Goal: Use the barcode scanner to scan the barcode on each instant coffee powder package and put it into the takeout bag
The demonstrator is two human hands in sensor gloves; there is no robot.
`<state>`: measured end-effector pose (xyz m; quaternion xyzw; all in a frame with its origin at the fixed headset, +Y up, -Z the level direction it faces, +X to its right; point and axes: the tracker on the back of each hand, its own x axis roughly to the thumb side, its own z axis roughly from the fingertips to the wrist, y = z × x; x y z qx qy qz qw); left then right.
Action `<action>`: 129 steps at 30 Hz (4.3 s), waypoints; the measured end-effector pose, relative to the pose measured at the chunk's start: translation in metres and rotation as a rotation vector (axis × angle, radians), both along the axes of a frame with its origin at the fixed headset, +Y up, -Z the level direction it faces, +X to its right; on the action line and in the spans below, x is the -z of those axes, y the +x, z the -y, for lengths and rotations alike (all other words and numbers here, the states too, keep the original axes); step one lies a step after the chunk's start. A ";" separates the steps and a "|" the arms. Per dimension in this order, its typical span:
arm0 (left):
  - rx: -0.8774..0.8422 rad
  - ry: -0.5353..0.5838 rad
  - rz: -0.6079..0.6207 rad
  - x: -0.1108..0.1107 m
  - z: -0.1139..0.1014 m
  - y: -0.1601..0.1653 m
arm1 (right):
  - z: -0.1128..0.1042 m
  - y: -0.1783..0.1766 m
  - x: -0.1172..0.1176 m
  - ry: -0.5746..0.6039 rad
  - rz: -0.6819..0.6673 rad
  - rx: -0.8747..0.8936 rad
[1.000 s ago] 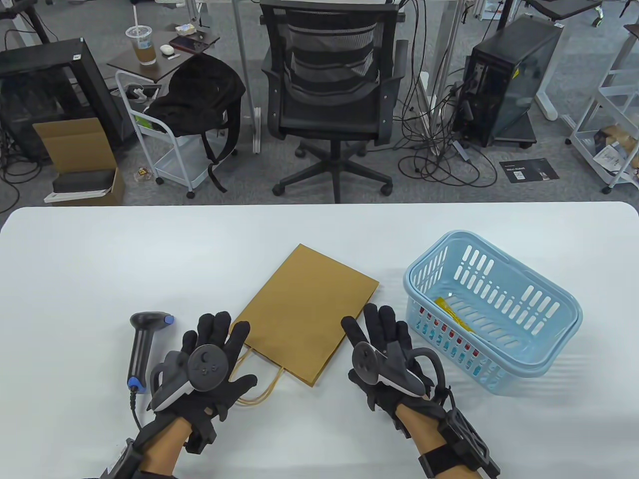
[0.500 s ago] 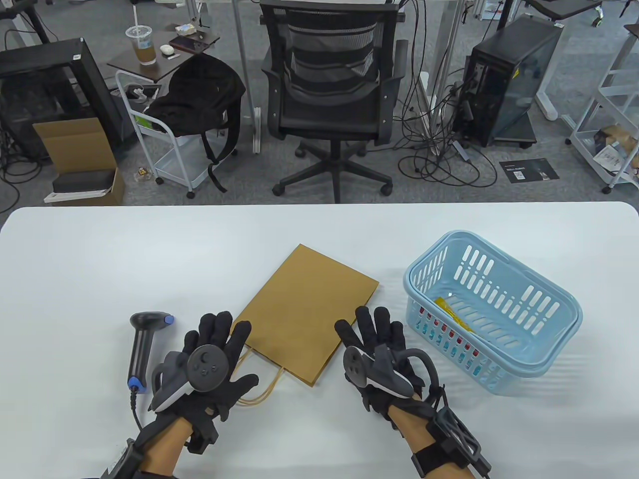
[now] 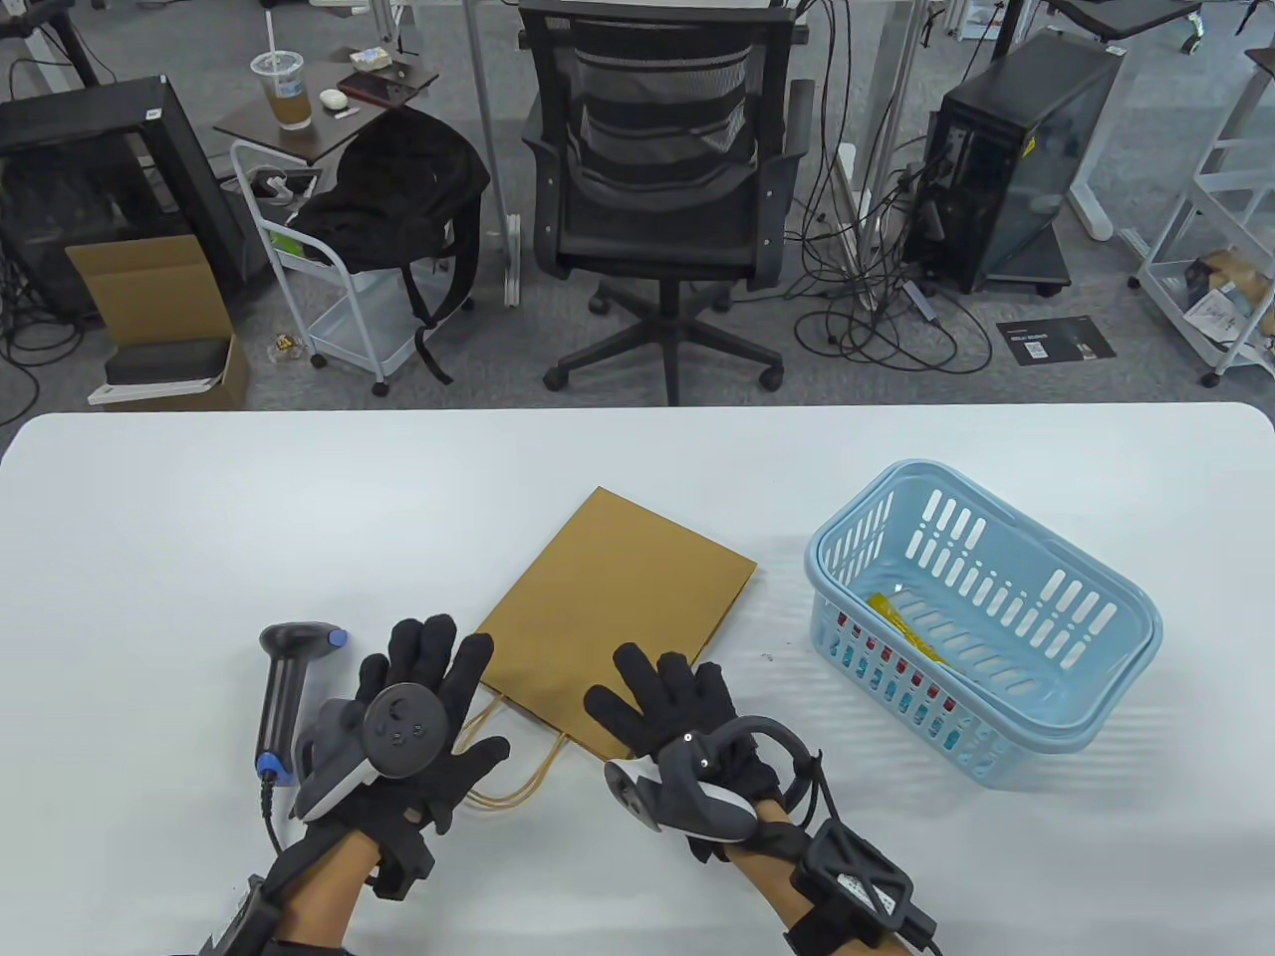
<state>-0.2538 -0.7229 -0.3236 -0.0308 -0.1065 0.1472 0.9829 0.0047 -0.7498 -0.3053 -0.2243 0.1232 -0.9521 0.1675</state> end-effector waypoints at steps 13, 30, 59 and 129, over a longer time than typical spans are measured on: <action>-0.115 -0.010 -0.058 0.004 -0.001 -0.016 | -0.005 -0.010 -0.006 0.131 -0.140 0.085; -0.254 0.018 -0.123 0.006 -0.004 -0.032 | -0.051 0.037 -0.005 0.190 -0.074 0.488; -0.446 0.282 0.075 -0.013 -0.019 -0.007 | -0.069 0.113 0.004 0.110 0.095 1.048; -0.540 0.121 -0.075 -0.002 -0.007 -0.024 | -0.095 0.153 -0.004 -0.094 -0.122 1.709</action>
